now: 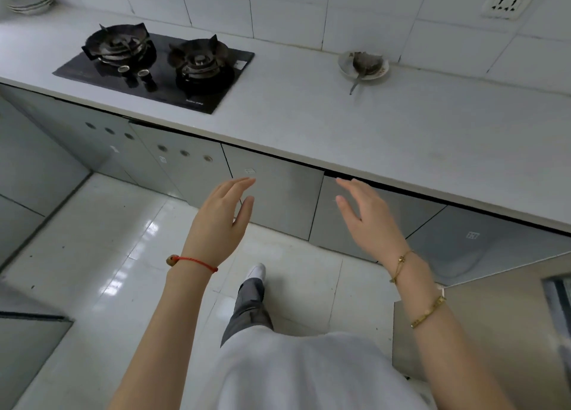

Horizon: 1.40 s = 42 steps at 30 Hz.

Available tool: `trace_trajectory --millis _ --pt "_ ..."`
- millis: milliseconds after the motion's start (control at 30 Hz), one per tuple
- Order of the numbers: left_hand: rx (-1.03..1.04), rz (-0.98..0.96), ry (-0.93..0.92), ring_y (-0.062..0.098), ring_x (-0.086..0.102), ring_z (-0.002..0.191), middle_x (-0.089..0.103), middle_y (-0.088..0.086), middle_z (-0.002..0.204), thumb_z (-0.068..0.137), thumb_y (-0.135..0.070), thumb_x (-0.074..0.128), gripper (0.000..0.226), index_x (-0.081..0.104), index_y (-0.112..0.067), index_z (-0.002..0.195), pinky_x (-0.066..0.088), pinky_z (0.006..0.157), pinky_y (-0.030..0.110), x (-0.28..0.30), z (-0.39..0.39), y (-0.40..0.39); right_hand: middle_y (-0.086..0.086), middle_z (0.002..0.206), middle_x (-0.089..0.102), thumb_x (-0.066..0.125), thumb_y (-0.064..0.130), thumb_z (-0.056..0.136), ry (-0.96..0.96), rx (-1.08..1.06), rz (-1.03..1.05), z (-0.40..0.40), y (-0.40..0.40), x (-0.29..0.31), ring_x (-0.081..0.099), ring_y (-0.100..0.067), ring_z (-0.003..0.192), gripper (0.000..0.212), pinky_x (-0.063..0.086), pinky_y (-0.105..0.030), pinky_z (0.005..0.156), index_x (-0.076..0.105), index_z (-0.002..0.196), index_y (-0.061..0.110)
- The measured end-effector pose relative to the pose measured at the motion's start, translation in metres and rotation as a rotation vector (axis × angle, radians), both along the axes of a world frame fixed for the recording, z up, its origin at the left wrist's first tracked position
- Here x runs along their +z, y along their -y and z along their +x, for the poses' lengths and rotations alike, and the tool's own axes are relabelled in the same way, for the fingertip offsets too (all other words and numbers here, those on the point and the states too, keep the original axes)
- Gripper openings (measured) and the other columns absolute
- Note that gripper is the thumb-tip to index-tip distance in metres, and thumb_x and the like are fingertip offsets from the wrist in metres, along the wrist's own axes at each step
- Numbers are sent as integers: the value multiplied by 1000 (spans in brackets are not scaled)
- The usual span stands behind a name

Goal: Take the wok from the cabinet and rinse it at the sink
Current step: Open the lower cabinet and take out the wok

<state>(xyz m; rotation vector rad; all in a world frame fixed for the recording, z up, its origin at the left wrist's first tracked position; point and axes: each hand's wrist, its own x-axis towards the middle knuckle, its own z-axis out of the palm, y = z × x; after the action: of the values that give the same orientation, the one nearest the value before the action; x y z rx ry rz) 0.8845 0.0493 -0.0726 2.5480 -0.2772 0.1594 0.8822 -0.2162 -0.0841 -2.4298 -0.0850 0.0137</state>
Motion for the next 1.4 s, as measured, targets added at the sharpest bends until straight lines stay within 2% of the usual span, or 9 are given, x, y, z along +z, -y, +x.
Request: trace_trajectory --millis 167,300,600,733,867,1033,1133,1400 --pt "-150 30 -29 16 50 129 56 -1 140 103 -22 46 38 54 -14 138 35 105 20 -6 99 -24 -1 143 50 42 29 104 6 -128 26 65 -28 -11 37 -12 136 41 19 -13 105 47 142 14" --pt "-242 24 -39 15 50 130 56 -2 139 102 -22 46 37 53 -15 138 38 105 22 0 167 -44 -2 148 46 41 28 104 -15 -230 61 110 -56 -13 29 -13 144 41 16 -17 111 46 143 17" --pt "-540 81 -86 17 48 131 58 1 138 102 -19 48 38 54 -13 138 36 109 23 -4 278 -56 -2 147 48 42 27 104 -33 -507 93 154 -96 -25 33 -15 143 41 23 -23 115 47 143 14" --pt "-628 71 -88 18 49 130 59 1 136 101 -17 49 37 55 -12 137 35 107 22 -9 295 -48 1 145 48 41 29 104 -52 -581 114 150 -103 -29 38 -13 138 42 29 -24 113 45 144 15" --pt "-694 57 -108 17 48 131 59 1 137 102 -19 48 38 53 -13 139 36 108 23 -17 299 -40 -1 144 49 41 28 104 -68 -639 114 146 -107 -33 39 -16 137 42 32 -35 115 45 144 15" --pt "-733 41 -130 17 49 130 60 0 134 102 -18 48 37 54 -14 138 34 105 18 -21 292 -31 -1 143 50 42 27 104 -66 -663 94 137 -109 -34 41 -15 135 42 33 -34 114 46 143 14" --pt "-770 31 -124 18 50 129 60 1 133 101 -16 48 36 54 -13 137 35 105 21 -21 284 -27 -2 143 51 41 27 104 -55 -670 75 130 -108 -34 41 -16 135 42 33 -33 114 46 143 13" --pt "-775 33 -149 20 51 127 60 2 133 102 -18 47 37 53 -13 138 42 106 29 -32 257 -28 -4 139 54 40 28 104 -47 -665 45 110 -105 -45 43 -16 133 41 28 -20 107 47 142 12"
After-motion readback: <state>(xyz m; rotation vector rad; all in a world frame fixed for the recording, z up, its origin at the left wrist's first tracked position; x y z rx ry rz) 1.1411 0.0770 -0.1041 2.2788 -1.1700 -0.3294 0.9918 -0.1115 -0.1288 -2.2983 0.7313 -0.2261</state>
